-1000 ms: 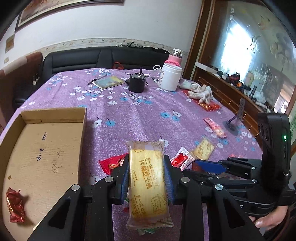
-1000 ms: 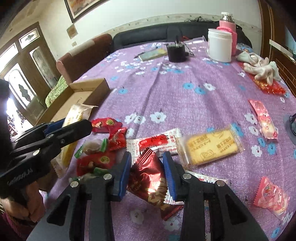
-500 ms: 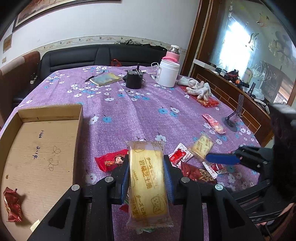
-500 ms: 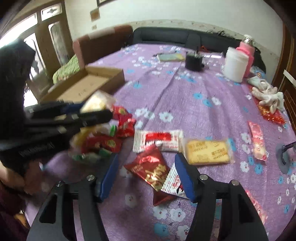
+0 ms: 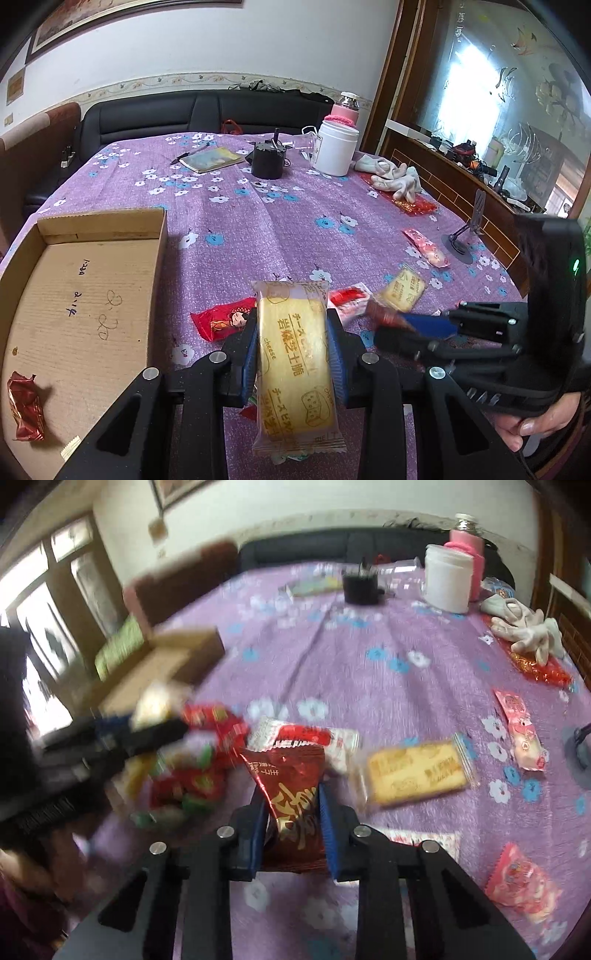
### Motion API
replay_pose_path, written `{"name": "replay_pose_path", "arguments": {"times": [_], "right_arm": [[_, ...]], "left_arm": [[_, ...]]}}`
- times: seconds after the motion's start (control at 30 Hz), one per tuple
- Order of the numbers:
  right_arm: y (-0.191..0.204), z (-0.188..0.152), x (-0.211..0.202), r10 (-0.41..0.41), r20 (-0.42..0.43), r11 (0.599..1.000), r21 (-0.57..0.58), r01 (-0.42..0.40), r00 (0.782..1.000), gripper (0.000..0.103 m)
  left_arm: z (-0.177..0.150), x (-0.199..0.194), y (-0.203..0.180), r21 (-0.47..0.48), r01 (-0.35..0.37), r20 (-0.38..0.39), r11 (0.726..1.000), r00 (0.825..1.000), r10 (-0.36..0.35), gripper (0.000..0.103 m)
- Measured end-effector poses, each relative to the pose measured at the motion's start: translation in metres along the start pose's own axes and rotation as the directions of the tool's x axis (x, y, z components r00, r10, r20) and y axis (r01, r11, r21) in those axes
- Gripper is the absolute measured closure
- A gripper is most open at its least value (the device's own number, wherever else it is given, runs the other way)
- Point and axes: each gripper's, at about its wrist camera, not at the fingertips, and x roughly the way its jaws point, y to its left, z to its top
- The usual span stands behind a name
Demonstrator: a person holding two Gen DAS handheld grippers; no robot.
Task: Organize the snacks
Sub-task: 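Carry the cake packet and red candy over the box with both grippers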
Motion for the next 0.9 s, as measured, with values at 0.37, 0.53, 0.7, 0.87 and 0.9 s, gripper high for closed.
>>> {"name": "replay_pose_path", "arguments": {"times": [0.37,0.53,0.7,0.87,0.9], "right_arm": [[0.025,0.005,-0.021,0.086,0.181,0.995,0.035,-0.094,0.98,0.078],[0.025,0.004,-0.023,0.092,0.193,0.994,0.037,-0.101,0.977,0.078],[0.022,0.005,-0.023,0.109,0.2,0.991,0.051,-0.121,0.974,0.078],[0.024,0.005,-0.023,0.109,0.204,0.992,0.044,-0.12,0.973,0.078],[0.024,0.005,-0.022,0.11,0.204,0.992,0.044,-0.121,0.973,0.078]], "left_arm": [[0.001,-0.007,-0.001,0.01,-0.002,0.036,1.0,0.999,0.002,0.069],[0.002,-0.008,-0.002,0.014,-0.015,0.047,1.0,0.999,0.014,0.069],[0.002,-0.01,-0.002,0.015,-0.02,0.057,1.0,0.998,0.019,0.069],[0.003,-0.012,-0.001,0.012,-0.019,0.065,1.0,0.998,0.018,0.069],[0.003,-0.013,-0.001,0.011,-0.018,0.069,1.0,0.997,0.018,0.069]]}}
